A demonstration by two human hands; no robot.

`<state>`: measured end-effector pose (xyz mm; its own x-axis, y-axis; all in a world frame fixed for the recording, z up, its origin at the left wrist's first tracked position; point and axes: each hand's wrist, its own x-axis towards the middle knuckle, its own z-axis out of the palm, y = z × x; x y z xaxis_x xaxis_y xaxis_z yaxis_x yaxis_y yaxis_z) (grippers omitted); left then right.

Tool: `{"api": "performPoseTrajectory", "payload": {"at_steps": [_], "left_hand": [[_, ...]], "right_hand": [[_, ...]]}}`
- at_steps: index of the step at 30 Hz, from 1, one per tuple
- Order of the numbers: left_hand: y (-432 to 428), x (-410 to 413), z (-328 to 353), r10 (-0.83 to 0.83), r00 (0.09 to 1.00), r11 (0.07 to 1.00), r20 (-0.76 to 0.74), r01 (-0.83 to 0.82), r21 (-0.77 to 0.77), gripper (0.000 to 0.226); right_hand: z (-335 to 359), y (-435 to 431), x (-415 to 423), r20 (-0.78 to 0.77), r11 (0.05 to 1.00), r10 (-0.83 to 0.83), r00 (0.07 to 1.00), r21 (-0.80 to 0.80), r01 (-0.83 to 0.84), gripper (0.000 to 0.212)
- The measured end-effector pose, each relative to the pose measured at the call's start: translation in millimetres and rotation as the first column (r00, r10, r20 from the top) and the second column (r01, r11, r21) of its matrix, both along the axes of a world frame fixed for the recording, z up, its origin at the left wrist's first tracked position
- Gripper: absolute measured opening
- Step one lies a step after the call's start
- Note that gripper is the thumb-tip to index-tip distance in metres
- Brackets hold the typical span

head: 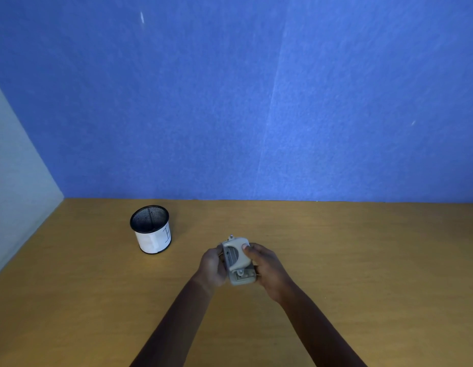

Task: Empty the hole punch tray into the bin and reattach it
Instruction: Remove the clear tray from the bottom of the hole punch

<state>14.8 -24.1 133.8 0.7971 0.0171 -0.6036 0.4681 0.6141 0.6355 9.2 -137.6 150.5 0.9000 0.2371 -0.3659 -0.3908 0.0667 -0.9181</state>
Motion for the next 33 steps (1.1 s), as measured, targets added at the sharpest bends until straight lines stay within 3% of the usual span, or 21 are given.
{"api": "performPoseTrajectory", "payload": {"at_steps": [7, 12, 19, 21, 23, 25, 27, 29, 33], "left_hand": [[2, 5, -10, -0.004, 1.000, 0.998, -0.001, 0.003, -0.057, 0.044], [-5, 2, -26, -0.022, 0.992, 0.990, 0.122, 0.039, -0.139, 0.038], [-21, -7, -42, 0.148, 0.968, 0.938, 0.203, -0.072, -0.338, 0.036], [-22, -10, -36, 0.188, 0.944, 0.934, 0.273, -0.085, -0.348, 0.023], [-21, -9, -37, 0.190, 0.918, 0.943, 0.348, -0.071, -0.325, 0.041], [-20, -8, -38, 0.215, 0.927, 0.935, 0.307, -0.104, -0.339, 0.024], [-19, -3, -46, 0.236, 0.935, 0.921, 0.263, -0.130, -0.366, 0.055], [-20, -4, -41, 0.222, 0.939, 0.919, 0.263, -0.111, -0.379, 0.067], [-17, -5, -36, 0.164, 0.944, 0.935, 0.287, -0.056, -0.350, 0.042]], "right_hand": [[1, -1, 2, -0.020, 0.999, -0.019, 1.000, 0.027, 0.019, 0.020], [1, 4, 9, -0.032, 0.988, -0.150, 0.988, 0.032, 0.151, 0.020], [-2, 14, 16, 0.013, 0.955, -0.291, 0.957, -0.050, 0.291, 0.024], [-1, 14, 16, 0.016, 0.955, -0.291, 0.957, -0.056, 0.292, 0.021], [-1, 14, 17, 0.014, 0.955, -0.290, 0.957, -0.063, 0.290, 0.022], [1, 14, 17, 0.014, 0.957, -0.283, 0.959, -0.057, 0.283, 0.022], [3, 13, 17, 0.010, 0.958, -0.284, 0.959, -0.046, 0.284, 0.024], [5, 12, 18, -0.003, 0.956, -0.291, 0.957, -0.038, 0.290, 0.026], [7, 11, 18, -0.039, 0.953, -0.300, 0.953, -0.042, 0.299, 0.027]]}}
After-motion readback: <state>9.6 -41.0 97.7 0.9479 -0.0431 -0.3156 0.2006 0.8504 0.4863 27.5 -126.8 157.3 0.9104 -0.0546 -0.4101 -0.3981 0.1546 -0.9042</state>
